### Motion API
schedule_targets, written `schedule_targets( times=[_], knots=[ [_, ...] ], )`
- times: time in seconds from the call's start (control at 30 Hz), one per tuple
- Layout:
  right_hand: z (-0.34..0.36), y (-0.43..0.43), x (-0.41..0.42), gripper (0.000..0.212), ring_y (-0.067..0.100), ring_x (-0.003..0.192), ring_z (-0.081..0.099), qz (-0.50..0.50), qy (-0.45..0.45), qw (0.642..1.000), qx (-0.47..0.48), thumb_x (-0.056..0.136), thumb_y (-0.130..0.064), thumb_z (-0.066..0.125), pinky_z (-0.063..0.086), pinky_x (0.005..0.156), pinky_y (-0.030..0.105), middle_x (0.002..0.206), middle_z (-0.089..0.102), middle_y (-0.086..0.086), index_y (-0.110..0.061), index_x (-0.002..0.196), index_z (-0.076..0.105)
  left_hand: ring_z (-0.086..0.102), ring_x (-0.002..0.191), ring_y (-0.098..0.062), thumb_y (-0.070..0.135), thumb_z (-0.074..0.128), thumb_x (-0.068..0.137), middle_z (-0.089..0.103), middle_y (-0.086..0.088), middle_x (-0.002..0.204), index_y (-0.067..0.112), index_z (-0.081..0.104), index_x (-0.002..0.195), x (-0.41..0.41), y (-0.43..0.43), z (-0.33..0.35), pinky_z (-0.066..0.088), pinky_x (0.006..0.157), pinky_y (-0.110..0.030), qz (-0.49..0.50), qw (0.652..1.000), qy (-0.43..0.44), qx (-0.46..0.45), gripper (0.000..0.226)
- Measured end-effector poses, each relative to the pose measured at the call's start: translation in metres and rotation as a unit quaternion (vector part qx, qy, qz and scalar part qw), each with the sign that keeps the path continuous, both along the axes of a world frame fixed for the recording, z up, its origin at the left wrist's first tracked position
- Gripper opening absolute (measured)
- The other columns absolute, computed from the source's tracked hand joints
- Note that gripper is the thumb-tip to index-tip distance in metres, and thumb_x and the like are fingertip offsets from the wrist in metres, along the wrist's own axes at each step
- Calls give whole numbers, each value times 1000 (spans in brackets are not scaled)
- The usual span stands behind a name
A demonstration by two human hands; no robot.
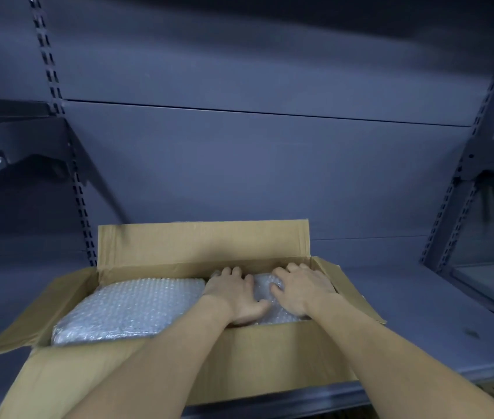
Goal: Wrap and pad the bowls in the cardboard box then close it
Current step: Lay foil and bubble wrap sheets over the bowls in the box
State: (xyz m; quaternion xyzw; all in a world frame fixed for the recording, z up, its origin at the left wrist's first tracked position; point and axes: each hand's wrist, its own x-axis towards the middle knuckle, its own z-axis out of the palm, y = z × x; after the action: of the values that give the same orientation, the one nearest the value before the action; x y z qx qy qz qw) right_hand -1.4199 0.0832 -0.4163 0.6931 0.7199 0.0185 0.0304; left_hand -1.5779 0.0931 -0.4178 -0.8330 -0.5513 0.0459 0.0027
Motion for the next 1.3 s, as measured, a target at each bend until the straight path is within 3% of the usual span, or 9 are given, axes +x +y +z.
schedule_targets(
  times=[0.17, 0.4, 0.6, 0.77, 1.1, 1.2, 1.3],
  knots=[
    [-5, 5, -1, 48, 28, 130, 40, -17, 34, 999, -4, 100, -50, 25, 35, 103, 45, 141, 46, 10, -24, 137, 40, 40, 133, -28, 65, 20, 93, 48, -12, 144, 14, 47, 141, 1, 8, -1, 30, 108, -42, 30, 998, -62, -2, 75],
    [-8, 1, -1, 51, 28, 130, 41, -27, 22, 999, 16, 99, -51, 23, 35, 103, 45, 140, 47, 11, -26, 140, 37, 43, 127, -26, 64, 21, 94, 53, -8, 136, 17, 56, 129, 5, 5, -6, 35, 102, -42, 30, 997, -14, 69, 67],
    [-8, 0, 0, 49, 30, 129, 39, -34, 58, 998, -9, 100, -50, 24, 35, 106, 45, 140, 44, 14, -26, 142, 34, 46, 120, -33, 72, 18, 90, 50, -15, 135, 19, 52, 133, 9, 2, -5, 37, 95, -44, 67, 996, 16, 58, 76],
    [-8, -1, 0, 51, 31, 130, 38, -33, 70, 997, -14, 100, -50, 24, 34, 107, 45, 141, 42, 15, -27, 144, 31, 43, 124, -34, 75, 16, 87, 47, -13, 137, 25, 49, 134, 4, -1, -5, 35, 100, -51, 78, 993, 40, 74, 76],
    [-8, -1, 0, 52, 31, 133, 38, -29, 26, 999, -9, 100, -51, 21, 24, 113, 43, 144, 42, 15, -26, 145, 32, 43, 128, -33, 72, 16, 90, 43, -10, 144, 30, 42, 141, -3, 2, -6, 32, 105, -46, 66, 996, 18, 51, 71],
    [-6, -6, 0, 50, 28, 131, 39, -16, -6, 998, 56, 99, -51, 23, 22, 114, 43, 139, 47, 10, -25, 139, 40, 42, 127, -31, 70, 14, 91, 44, -8, 142, 30, 43, 138, -3, -3, -5, 35, 101, -48, 81, 994, 12, 68, 68],
    [-2, -10, -1, 42, 23, 119, 45, 40, 8, 985, 169, 99, -48, 29, 32, 106, 41, 123, 53, 3, -23, 123, 52, 42, 125, -27, 63, 19, 95, 46, -6, 134, 26, 47, 131, -5, -7, 1, 38, 98, -46, 50, 990, -32, 131, 58]
  ],
)
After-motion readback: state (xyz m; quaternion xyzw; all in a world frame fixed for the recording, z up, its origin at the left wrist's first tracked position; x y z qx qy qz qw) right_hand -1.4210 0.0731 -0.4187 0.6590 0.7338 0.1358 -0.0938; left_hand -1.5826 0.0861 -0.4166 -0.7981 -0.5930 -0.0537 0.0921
